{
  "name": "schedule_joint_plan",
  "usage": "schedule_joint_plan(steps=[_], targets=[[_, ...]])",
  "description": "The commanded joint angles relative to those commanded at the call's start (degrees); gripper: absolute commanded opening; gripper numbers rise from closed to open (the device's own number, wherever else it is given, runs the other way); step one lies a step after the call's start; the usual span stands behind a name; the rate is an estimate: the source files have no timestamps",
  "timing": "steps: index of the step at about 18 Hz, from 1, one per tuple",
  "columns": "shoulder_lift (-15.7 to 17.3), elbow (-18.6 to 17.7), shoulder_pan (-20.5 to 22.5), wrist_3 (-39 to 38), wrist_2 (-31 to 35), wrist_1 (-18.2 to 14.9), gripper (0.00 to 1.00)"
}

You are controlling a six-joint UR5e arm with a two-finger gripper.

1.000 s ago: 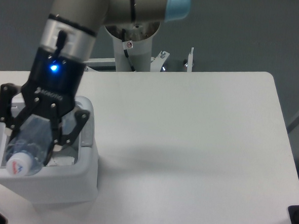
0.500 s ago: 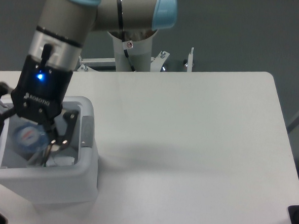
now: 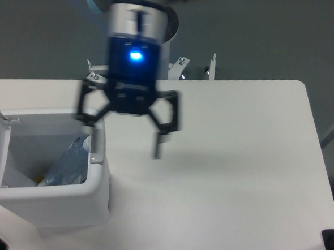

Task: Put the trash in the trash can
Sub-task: 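Open the gripper to release the bottle and raise away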

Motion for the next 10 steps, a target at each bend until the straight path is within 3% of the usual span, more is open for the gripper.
schedule_joint_plan(steps=[3, 8, 10], targets=[[1.05, -0.35, 2.55, 7.64, 2.29, -3.77, 1.00], [3.60, -2.98, 4.57, 27.14, 4.57, -16.25, 1.00], [5.00, -2.90, 4.92, 29.63, 6.85, -21.60, 1.00]])
